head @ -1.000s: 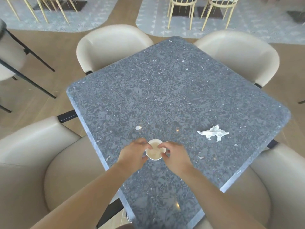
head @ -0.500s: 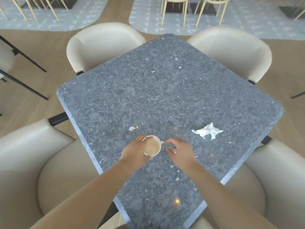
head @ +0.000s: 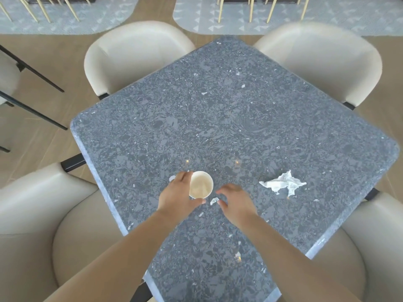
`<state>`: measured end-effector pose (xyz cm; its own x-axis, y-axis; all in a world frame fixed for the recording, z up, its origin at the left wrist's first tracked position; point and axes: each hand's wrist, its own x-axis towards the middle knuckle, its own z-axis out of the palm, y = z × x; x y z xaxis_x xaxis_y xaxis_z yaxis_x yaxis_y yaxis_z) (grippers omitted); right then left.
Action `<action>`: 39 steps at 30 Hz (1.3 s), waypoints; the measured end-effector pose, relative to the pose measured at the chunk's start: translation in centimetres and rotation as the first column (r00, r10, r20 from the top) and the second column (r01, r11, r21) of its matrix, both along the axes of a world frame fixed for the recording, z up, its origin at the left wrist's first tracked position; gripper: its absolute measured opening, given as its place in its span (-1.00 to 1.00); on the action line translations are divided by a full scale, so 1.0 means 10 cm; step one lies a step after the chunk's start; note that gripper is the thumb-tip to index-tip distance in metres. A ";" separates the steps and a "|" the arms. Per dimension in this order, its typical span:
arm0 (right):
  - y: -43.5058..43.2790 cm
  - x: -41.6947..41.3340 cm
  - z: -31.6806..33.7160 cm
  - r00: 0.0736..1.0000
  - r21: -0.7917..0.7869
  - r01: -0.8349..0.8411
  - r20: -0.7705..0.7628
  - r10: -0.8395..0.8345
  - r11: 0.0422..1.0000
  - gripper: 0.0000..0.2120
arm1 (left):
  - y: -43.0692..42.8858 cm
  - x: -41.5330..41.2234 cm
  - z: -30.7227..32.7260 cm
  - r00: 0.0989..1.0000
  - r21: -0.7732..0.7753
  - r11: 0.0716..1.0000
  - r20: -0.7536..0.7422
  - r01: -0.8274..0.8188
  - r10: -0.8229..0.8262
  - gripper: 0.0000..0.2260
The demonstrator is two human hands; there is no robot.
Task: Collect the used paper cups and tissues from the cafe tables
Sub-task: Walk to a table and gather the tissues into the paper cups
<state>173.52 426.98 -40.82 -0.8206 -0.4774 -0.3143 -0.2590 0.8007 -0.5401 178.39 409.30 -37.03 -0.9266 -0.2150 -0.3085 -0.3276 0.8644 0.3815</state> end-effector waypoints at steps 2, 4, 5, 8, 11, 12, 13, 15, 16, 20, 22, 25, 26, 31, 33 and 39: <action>-0.03 -0.01 -0.07 0.999 0.075 -0.040 0.011 0.040 0.996 -0.72 | -0.02 -0.02 -0.03 1.000 0.012 1.000 -0.017 -0.013 0.014 -0.27; -0.04 -0.03 -0.14 0.997 0.136 -0.080 0.016 0.078 0.988 -0.72 | -0.04 -0.03 -0.05 0.999 0.011 1.000 -0.033 -0.022 0.022 -0.26; -0.05 -0.03 -0.17 0.996 0.152 -0.085 0.024 0.082 0.985 -0.72 | -0.04 -0.03 -0.06 0.999 0.012 1.000 -0.039 -0.023 0.024 -0.26; -0.04 -0.04 -0.22 0.998 0.158 -0.061 0.025 0.058 0.986 -0.85 | -0.04 -0.04 -0.07 0.999 0.023 0.999 -0.045 -0.023 0.024 -0.25; -0.01 -0.04 -0.22 1.000 0.152 -0.024 -0.001 0.024 0.988 -0.87 | -0.04 -0.03 -0.06 0.999 0.034 0.999 -0.050 -0.014 0.016 -0.26; 0.02 -0.05 -0.20 1.000 0.142 0.007 -0.014 -0.005 0.990 -0.87 | -0.04 -0.02 -0.06 0.999 0.034 0.999 -0.052 -0.007 0.009 -0.26; 0.05 -0.07 -0.17 0.999 0.124 0.047 -0.033 -0.043 0.991 -0.87 | -0.05 -0.02 -0.06 0.999 0.029 1.000 -0.050 0.005 -0.004 -0.26; 0.10 -0.11 -0.08 0.990 0.065 0.128 -0.075 -0.123 0.990 -0.89 | -0.05 -0.01 -0.04 0.999 0.001 0.999 -0.034 0.039 -0.039 -0.24; 0.11 -0.13 -0.01 0.983 0.028 0.156 -0.100 -0.153 0.987 -0.90 | -0.05 0.00 -0.03 0.998 -0.017 0.998 -0.023 0.056 -0.057 -0.22; -0.01 -0.16 0.32 0.958 -0.156 0.165 -0.208 -0.195 0.974 -0.93 | -0.04 0.05 0.04 0.997 -0.032 0.997 -0.002 0.074 -0.074 -0.14; -0.13 -0.11 0.43 0.958 -0.217 0.127 -0.227 -0.176 0.968 -0.94 | -0.04 0.09 0.08 0.997 -0.022 0.997 -0.006 0.080 -0.081 -0.15; -0.27 -0.02 0.49 0.975 -0.212 0.095 -0.177 -0.134 0.973 -0.92 | -0.05 0.20 0.13 0.995 -0.010 0.996 -0.024 0.092 -0.092 -0.20; -0.29 0.01 0.50 0.979 -0.195 0.085 -0.165 -0.118 0.977 -0.88 | -0.06 0.23 0.15 0.995 -0.008 0.995 -0.032 0.098 -0.098 -0.23; -0.25 0.10 0.52 0.983 -0.173 0.064 -0.161 -0.092 0.983 -0.77 | -0.08 0.41 0.24 0.988 -0.004 0.988 -0.040 0.152 -0.152 -0.34; -0.20 0.14 0.54 0.982 -0.182 0.083 -0.155 -0.112 0.980 -0.78 | -0.08 0.44 0.27 0.986 -0.005 0.987 -0.038 0.159 -0.159 -0.37; 0.13 0.17 0.59 0.969 -0.177 0.161 -0.157 -0.190 0.971 -0.84 | 0.14 0.33 0.34 0.957 0.011 0.965 -0.132 0.262 -0.258 -0.55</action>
<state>175.20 428.24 -34.89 -0.9307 -0.3540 -0.0920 -0.2224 0.7473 -0.6262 181.68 410.71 -33.62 -0.9815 0.0457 -0.1861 -0.0396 0.9017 0.4306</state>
